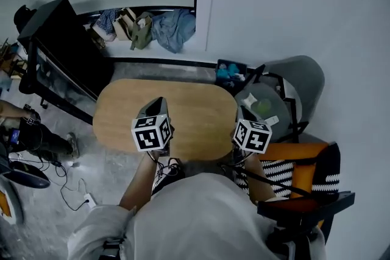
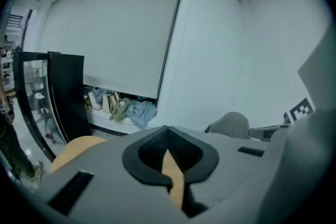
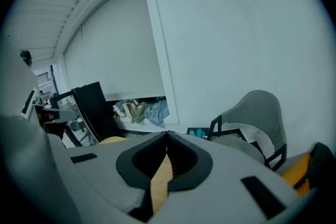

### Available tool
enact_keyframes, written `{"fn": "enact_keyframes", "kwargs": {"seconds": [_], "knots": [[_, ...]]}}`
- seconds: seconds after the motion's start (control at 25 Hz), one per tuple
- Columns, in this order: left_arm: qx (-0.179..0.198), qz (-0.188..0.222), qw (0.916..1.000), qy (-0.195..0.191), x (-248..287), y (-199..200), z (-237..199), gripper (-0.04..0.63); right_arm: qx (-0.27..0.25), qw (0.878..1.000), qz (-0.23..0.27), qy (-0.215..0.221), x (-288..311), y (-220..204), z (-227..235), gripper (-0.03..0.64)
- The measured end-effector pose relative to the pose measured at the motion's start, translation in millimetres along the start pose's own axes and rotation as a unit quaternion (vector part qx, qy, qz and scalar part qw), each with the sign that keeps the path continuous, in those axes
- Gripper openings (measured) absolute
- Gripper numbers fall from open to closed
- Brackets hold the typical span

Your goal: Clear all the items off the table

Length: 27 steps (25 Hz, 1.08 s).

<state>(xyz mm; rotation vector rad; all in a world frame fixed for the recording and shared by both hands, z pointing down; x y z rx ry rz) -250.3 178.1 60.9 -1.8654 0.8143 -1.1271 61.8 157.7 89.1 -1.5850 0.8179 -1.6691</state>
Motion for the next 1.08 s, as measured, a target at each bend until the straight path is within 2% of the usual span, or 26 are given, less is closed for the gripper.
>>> {"fn": "enact_keyframes", "kwargs": {"seconds": [0.2, 1.08], "knots": [[-0.010, 0.002, 0.9999, 0.010, -5, -6, -1, 0.008, -0.012, 1.000, 0.025, -0.010, -4, 7, 5, 0.023], [0.005, -0.018, 0.9998, -0.002, 13, -3, -14, 0.008, 0.023, 0.999, 0.021, -0.031, 8, 2, 9, 0.023]]}}
Point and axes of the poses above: the fingertips, and each gripper's own axes: x forward along the fingers, z to its right, y out of its top, the point moved 9 cm from there along -x, backward along the fingers, and after that the axes turned 15 degrees about -y, right-handed, at the moved point
